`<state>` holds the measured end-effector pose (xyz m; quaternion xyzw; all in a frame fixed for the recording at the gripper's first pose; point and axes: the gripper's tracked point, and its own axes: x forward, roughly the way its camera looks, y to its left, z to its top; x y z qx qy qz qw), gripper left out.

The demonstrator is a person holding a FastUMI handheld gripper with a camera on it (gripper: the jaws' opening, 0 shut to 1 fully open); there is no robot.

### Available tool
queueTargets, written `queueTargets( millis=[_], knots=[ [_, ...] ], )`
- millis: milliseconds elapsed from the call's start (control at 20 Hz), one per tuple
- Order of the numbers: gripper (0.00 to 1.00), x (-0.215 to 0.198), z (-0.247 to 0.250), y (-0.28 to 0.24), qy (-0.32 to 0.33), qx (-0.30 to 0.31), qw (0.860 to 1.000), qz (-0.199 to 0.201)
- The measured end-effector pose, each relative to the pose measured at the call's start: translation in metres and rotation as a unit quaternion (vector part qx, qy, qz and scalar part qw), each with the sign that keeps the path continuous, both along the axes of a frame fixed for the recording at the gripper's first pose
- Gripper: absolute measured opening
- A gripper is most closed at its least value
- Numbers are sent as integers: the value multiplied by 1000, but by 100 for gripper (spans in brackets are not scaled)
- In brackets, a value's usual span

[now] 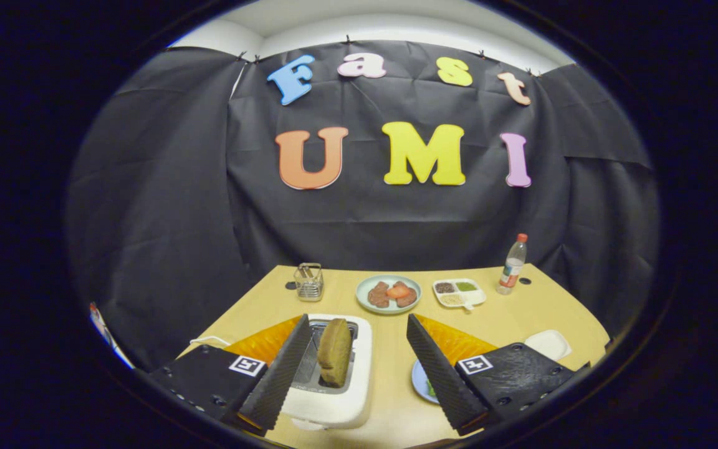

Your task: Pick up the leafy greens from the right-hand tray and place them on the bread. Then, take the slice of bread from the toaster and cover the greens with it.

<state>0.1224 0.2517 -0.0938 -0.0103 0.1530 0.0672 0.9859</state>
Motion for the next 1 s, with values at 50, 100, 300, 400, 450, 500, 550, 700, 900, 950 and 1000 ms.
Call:
queueTargets(
  millis=[50, 100, 300, 400, 450, 500, 550, 700, 900, 950, 1000],
  knots=[
    [96, 5, -7, 6, 5, -7, 1000, 0],
    [96, 11, -14, 13, 15, -9, 1000, 4],
    [93, 31, -48, 29, 70, -9, 997, 10],
    [75, 37, -55, 30, 88, -12, 996, 9],
    [74, 41, -58, 29, 94, -15, 995, 6],
    [72, 45, -57, 30, 99, -15, 995, 6],
    [72, 45, -59, 31, 106, -13, 994, 10],
    [31, 47, -66, 30, 131, -10, 991, 9],
    [11, 45, -60, 27, 143, -16, 990, 4],
    [11, 40, -56, 29, 144, -12, 989, 6],
    [11, 38, -49, 29, 142, -8, 990, 7]
  ],
)
